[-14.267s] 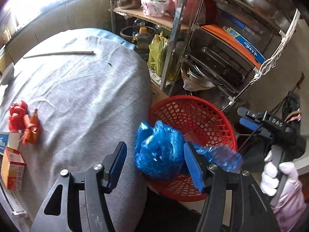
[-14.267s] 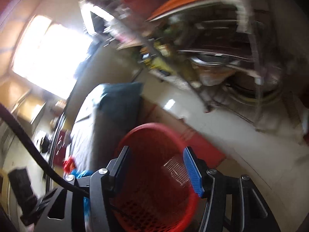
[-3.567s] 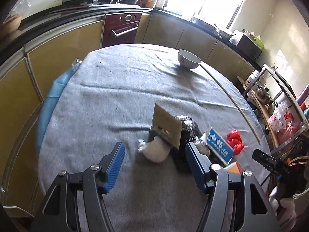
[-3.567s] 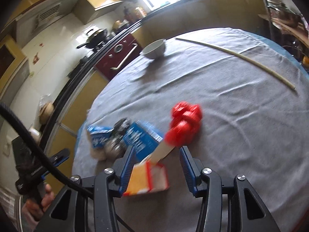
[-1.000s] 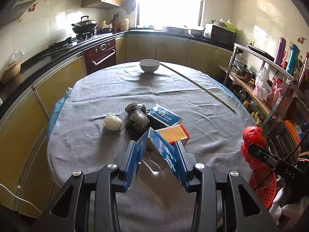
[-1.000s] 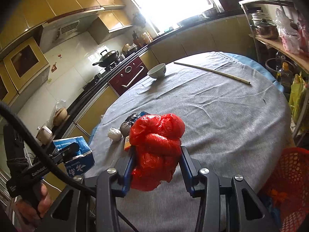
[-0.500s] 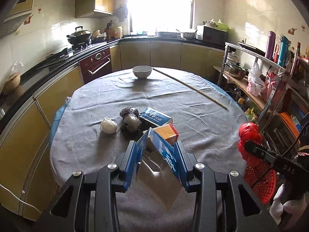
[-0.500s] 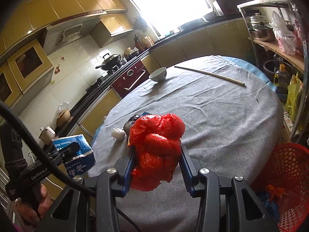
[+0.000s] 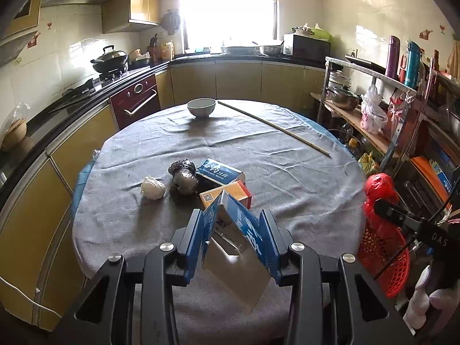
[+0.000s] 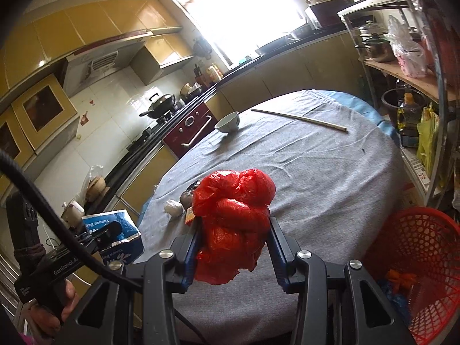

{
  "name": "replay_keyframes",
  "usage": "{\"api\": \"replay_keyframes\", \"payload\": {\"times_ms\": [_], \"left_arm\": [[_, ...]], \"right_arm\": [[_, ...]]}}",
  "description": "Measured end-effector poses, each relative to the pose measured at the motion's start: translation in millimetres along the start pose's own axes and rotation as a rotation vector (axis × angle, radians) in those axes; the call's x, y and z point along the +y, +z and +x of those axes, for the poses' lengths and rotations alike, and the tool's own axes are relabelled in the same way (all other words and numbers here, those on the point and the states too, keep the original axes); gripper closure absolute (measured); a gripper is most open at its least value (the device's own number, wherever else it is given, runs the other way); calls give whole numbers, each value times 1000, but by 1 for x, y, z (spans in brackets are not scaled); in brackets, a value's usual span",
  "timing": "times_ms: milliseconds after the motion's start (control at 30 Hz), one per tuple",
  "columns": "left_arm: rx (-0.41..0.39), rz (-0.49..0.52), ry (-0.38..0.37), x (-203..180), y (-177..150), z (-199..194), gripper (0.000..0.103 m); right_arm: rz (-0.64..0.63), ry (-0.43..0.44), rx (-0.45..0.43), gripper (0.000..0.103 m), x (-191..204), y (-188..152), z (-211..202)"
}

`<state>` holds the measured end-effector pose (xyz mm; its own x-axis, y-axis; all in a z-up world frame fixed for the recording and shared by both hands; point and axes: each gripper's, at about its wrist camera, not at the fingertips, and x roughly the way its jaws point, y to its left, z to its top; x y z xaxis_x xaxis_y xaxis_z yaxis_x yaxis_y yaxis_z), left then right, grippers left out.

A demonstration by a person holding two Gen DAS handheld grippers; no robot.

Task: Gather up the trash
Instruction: 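Lift the red bag and blue-and-white carton with both tools toward the basket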

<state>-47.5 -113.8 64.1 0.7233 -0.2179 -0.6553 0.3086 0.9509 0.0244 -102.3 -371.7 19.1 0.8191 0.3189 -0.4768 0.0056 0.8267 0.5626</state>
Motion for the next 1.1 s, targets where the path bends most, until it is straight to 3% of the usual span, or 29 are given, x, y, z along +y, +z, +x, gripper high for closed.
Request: {"api": "replay_keyframes", "payload": {"times_ms": [1100], "left_arm": [[53, 150, -68, -59, -17, 4, 61]], "right_arm": [[82, -151, -84, 57, -67, -14, -81]]}}
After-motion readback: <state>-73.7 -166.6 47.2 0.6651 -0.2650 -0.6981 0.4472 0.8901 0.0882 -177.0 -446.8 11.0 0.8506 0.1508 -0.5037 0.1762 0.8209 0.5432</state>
